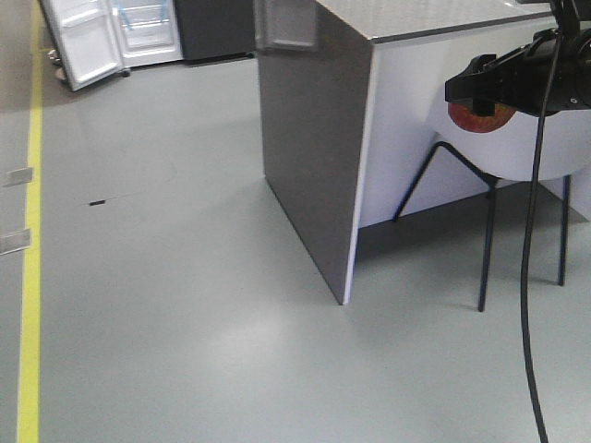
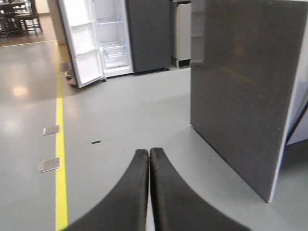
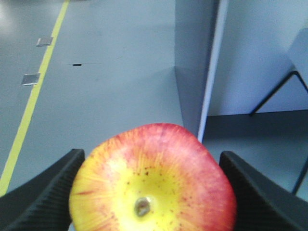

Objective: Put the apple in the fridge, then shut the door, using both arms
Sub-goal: 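Hold the apple in the right gripper while driving away from the counter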

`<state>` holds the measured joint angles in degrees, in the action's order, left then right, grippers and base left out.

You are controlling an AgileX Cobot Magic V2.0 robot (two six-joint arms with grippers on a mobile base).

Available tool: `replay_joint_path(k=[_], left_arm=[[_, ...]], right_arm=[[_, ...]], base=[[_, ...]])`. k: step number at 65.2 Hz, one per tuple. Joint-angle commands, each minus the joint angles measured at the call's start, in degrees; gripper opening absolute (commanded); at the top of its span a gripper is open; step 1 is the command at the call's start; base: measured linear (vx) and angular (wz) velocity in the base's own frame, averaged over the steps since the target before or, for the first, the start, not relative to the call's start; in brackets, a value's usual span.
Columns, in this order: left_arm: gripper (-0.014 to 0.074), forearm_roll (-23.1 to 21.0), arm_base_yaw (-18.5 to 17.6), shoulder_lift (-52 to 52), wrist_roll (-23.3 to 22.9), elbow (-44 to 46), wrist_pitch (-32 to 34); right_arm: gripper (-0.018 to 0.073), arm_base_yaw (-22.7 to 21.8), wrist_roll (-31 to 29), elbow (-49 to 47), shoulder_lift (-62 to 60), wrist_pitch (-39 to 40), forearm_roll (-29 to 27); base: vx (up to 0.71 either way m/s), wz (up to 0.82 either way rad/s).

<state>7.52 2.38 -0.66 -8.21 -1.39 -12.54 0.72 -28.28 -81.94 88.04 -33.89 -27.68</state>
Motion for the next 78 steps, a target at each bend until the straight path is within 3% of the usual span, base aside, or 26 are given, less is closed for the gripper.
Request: replay_joint_path(k=[1, 78], left_arm=[[-0.0006, -0.4, -0.3, -0.9, 0.0, -1.6, 3.9], [-0.0006, -0.4, -0.3, -0.9, 0.0, -1.6, 3.9]], right_arm=[[0.0165, -0.1, -0.4, -1.9, -2.5, 3.6, -1.3], [0.0165, -0.1, -0.4, -1.9, -2.5, 3.4, -1.3]], base=[[0.02, 0.32], [0.05, 0.31]])
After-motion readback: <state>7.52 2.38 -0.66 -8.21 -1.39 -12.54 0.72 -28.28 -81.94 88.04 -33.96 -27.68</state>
